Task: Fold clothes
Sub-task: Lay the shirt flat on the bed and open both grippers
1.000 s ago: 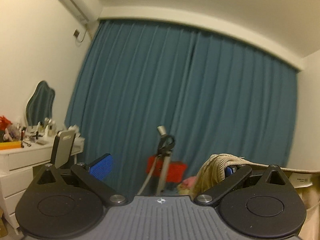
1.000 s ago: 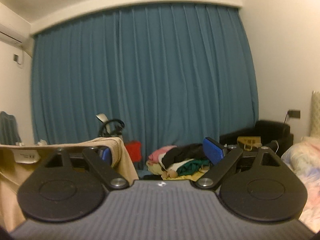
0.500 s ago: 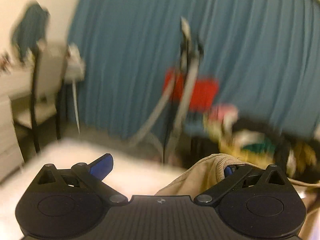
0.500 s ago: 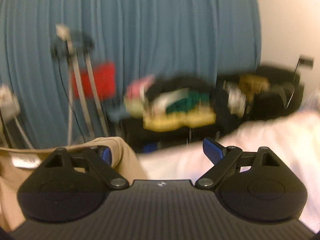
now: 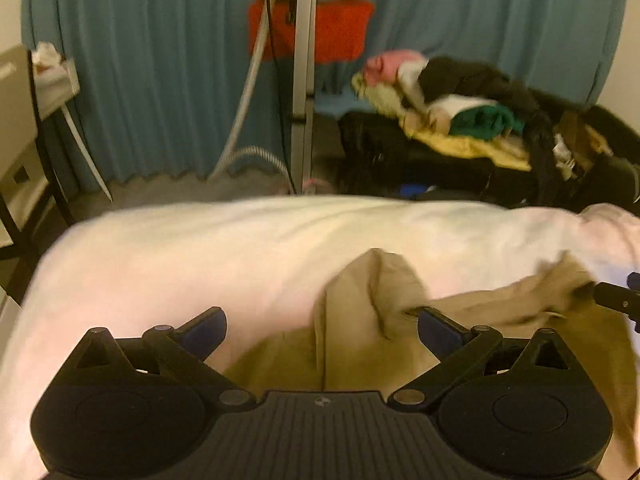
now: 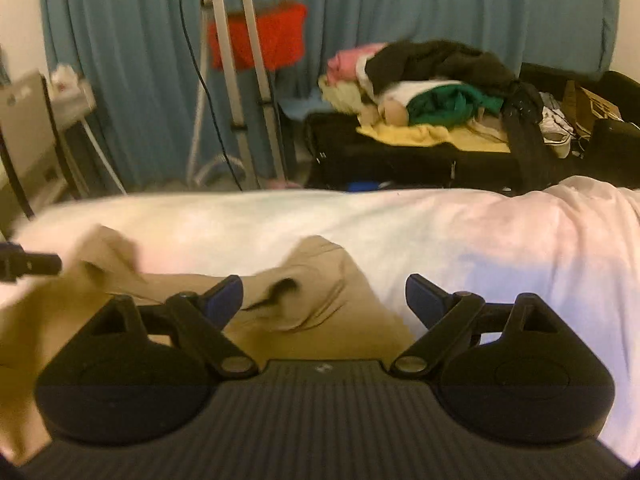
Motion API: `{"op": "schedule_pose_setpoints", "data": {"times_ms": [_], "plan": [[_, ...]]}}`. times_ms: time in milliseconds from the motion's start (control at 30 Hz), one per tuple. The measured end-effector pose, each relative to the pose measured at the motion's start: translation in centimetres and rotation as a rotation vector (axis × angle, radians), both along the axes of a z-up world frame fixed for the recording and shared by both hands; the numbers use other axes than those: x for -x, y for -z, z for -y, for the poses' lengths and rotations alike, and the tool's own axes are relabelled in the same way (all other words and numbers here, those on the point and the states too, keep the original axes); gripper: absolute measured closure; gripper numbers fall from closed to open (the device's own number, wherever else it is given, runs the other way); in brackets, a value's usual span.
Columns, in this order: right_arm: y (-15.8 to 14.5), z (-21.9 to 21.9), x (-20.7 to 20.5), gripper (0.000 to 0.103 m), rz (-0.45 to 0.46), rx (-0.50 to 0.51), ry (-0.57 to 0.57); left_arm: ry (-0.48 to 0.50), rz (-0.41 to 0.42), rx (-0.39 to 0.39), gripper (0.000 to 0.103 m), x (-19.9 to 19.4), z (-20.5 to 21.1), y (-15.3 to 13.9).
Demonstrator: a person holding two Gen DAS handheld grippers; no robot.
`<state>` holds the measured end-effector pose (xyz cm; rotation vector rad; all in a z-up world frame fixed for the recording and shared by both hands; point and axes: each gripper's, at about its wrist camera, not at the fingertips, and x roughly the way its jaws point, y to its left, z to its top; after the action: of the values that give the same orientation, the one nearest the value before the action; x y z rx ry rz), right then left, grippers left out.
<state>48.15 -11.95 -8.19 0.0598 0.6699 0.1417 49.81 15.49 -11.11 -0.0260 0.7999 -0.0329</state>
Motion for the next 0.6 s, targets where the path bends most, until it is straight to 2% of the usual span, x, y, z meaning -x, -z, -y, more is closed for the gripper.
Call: {"op": "schedule_pose_setpoints", "data": {"times_ms": [67, 167, 367, 500, 600], "plan": [[-1.5, -0.2, 3.7, 0.014, 0.042, -0.025, 0.008, -0.011, 0.060, 0.005, 0.000, 4.6, 1.1, -2.7], [-4.3, 0.8, 9.1, 0.013, 0.105, -0.059, -0.007, -0.037, 0.149, 0.017, 0.000, 10.8, 2.0, -5.0], [-6.6, 2.3, 21.6, 0.014, 0.196, -0.133, 0.013, -0.067, 0.301, 0.025, 0.000, 28.4, 5.2, -10.3], [-6.8, 2.5, 28.5, 0.014, 0.265, -0.131, -0.001, -0.070, 0.382, 0.029, 0.000, 36.9, 6.1, -10.7], [-6.9, 2.6, 33.6, 0.013, 0.317, -0.130, -0.010, -0.077, 0.376, 0.076, 0.000, 41.1, 5.9, -10.3]]}}
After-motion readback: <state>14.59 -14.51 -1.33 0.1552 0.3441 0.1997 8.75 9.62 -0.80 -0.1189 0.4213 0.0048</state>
